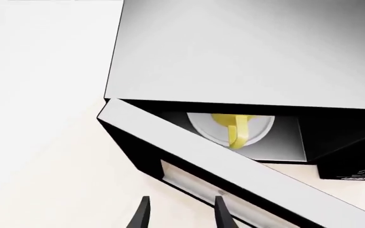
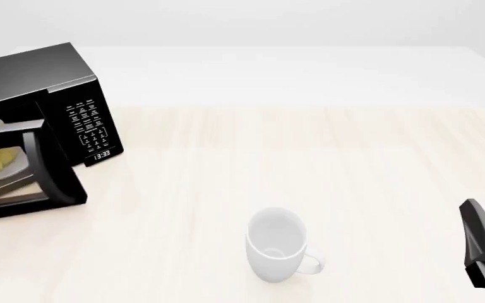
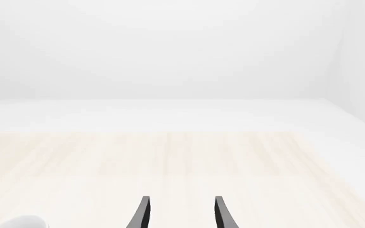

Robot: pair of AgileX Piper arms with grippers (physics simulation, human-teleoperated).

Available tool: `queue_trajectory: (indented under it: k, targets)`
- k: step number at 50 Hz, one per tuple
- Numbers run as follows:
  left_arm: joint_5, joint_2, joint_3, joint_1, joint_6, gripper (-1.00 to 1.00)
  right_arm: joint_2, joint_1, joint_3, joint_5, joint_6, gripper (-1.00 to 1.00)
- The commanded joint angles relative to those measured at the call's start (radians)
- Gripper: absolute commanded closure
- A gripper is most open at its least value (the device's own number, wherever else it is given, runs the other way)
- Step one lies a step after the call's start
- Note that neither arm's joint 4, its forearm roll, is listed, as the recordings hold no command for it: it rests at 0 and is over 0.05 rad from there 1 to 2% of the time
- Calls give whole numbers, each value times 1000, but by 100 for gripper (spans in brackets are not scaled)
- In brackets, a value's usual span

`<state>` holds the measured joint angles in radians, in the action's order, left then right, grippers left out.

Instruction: Put the yellow and white mug in the microwave and close it.

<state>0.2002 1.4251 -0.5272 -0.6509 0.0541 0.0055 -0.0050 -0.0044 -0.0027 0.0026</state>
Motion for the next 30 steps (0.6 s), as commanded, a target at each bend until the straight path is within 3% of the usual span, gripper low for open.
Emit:
queue_trajectory:
  k: [1, 30]
  targets:
    - [14, 23, -21, 13, -2, -100, 0, 0, 0, 0, 0, -100]
    - [71, 95, -54, 16, -28, -100, 0, 0, 0, 0, 0, -100]
